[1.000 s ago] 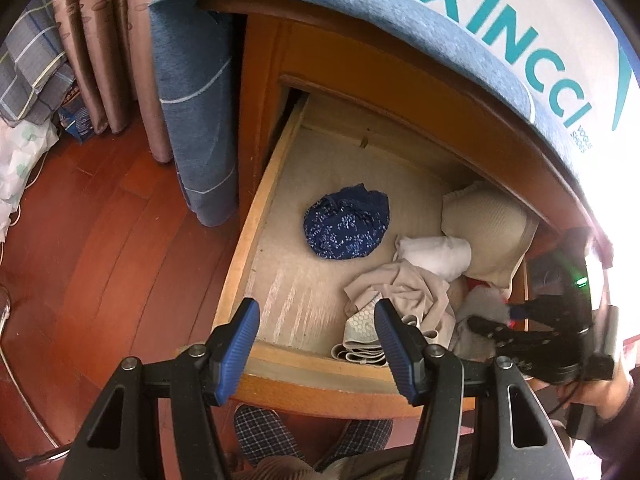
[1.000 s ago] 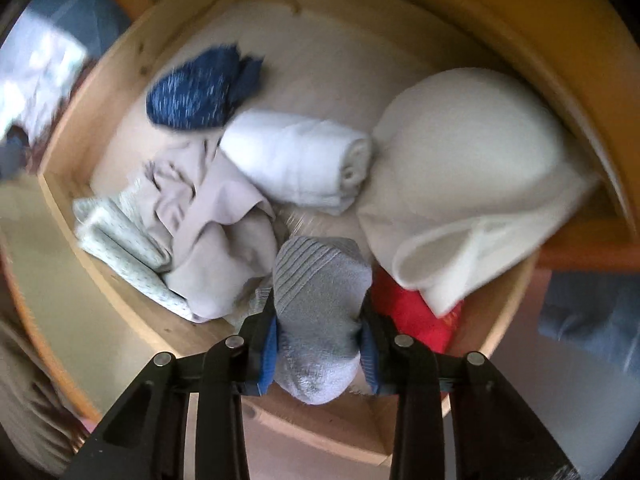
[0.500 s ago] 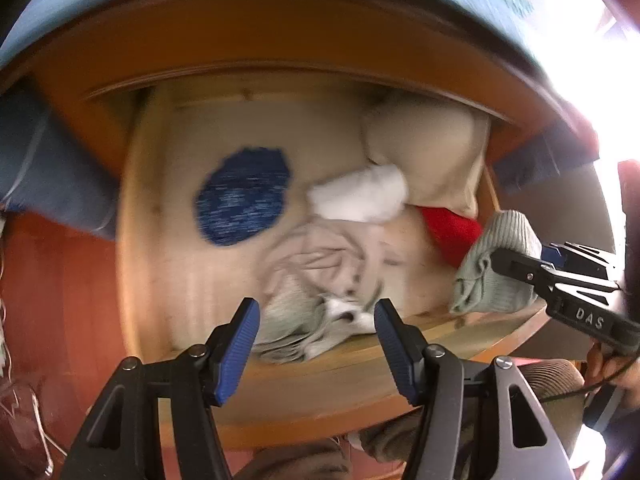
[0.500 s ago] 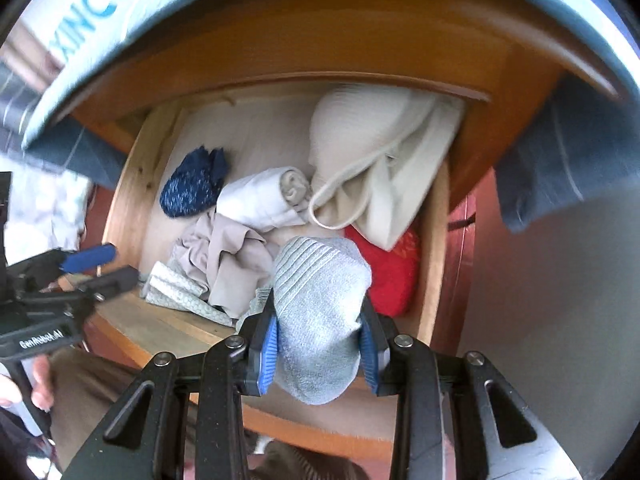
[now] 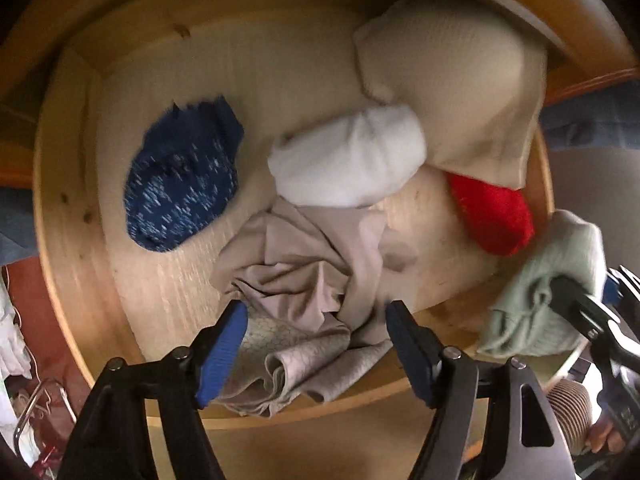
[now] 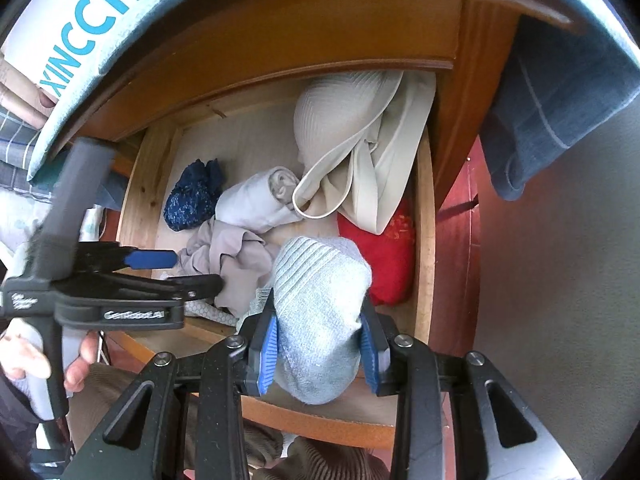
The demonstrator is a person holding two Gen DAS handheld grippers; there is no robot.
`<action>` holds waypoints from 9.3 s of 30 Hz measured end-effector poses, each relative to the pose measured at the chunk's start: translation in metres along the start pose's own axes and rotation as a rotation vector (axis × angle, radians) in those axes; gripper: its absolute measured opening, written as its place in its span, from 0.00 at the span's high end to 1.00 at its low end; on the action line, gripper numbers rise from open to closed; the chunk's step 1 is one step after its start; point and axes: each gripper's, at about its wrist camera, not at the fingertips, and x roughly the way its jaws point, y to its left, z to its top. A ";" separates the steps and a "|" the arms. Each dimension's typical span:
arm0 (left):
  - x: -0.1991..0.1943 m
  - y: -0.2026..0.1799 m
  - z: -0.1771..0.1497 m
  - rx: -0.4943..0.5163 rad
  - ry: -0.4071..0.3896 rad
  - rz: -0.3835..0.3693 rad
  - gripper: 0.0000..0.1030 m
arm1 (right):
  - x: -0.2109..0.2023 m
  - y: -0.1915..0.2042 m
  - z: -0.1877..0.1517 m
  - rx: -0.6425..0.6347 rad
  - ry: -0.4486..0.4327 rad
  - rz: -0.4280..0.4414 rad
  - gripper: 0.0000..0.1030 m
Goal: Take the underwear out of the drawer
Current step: 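Reach the left gripper into the drawer toward the beige cloth, then grasp the beige cloth with the left gripper and lift it out, then carry the beige cloth over the white box and release it inside, then move the left gripper back to the drawer while the right gripper lifts the grey sock toward the box, then lower the grey sock into the white box and open the right gripper, then move the right gripper back down into the open drawer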
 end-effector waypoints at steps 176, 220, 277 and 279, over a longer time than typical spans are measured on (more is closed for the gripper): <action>-0.281 0.021 -0.099 -0.038 -0.913 0.347 0.40 | 0.007 0.027 0.005 -0.113 -0.032 -0.162 0.69; -0.128 0.065 -0.159 -0.389 -0.784 0.323 0.40 | -0.214 0.118 0.156 -0.219 -0.519 -0.139 0.68; -0.118 0.091 -0.158 -0.476 -0.749 0.161 0.40 | 0.044 0.065 0.027 -0.479 0.214 -0.298 0.58; -0.118 0.092 -0.159 -0.483 -0.752 0.154 0.40 | 0.057 0.065 0.029 -0.507 0.233 -0.334 0.57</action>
